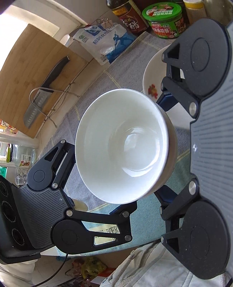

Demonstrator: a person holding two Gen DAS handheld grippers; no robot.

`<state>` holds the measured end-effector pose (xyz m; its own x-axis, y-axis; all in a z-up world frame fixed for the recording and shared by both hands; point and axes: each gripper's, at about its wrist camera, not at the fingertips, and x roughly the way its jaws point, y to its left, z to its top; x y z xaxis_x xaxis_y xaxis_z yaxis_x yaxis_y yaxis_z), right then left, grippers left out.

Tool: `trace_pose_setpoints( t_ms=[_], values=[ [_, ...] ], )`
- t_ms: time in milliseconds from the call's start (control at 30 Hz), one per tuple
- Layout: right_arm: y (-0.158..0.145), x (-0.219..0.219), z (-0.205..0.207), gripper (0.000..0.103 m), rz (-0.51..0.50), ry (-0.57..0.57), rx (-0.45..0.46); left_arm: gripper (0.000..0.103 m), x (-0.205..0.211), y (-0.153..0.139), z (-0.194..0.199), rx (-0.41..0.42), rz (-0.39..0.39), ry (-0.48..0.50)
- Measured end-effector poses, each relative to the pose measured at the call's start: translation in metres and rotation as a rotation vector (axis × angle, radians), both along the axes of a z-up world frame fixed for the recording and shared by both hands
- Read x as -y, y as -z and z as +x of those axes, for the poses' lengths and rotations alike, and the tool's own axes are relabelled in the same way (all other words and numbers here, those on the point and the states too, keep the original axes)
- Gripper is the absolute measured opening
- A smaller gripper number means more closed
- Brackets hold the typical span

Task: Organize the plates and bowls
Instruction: 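Lift the bowl stack with both tools and carry it toward the plate stack, then lower the bowl stack onto the flower-print plates with both tools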

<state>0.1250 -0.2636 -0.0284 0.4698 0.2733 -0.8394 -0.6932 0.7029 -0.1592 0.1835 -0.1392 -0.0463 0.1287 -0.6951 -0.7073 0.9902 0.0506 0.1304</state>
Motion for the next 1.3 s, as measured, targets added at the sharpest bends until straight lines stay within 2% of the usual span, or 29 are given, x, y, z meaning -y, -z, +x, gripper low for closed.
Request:
trace_pose_setpoints(
  t_ms=[333,533,1167,1233,1300],
  values=[
    [-0.001,0.075,0.009,0.091,-0.029,0.071,0.015,0.083,0.078,0.000,0.018,0.020,-0.026,0.040],
    [0.008,0.101,0.017,0.091,-0.028,0.101,-0.003,0.083,0.103,0.009,0.026,0.007,-0.019,0.049],
    [0.020,0.115,0.024,0.091,-0.024,0.146,-0.023,0.084,0.116,0.017,0.033,-0.017,-0.018,0.025],
    [0.019,0.114,0.023,0.094,-0.026,0.157,-0.016,0.084,0.114,0.017,0.030,-0.001,-0.026,0.019],
    [0.015,0.114,0.022,0.103,-0.004,0.173,-0.007,0.093,0.110,0.014,0.025,0.024,-0.058,0.009]
  ],
)
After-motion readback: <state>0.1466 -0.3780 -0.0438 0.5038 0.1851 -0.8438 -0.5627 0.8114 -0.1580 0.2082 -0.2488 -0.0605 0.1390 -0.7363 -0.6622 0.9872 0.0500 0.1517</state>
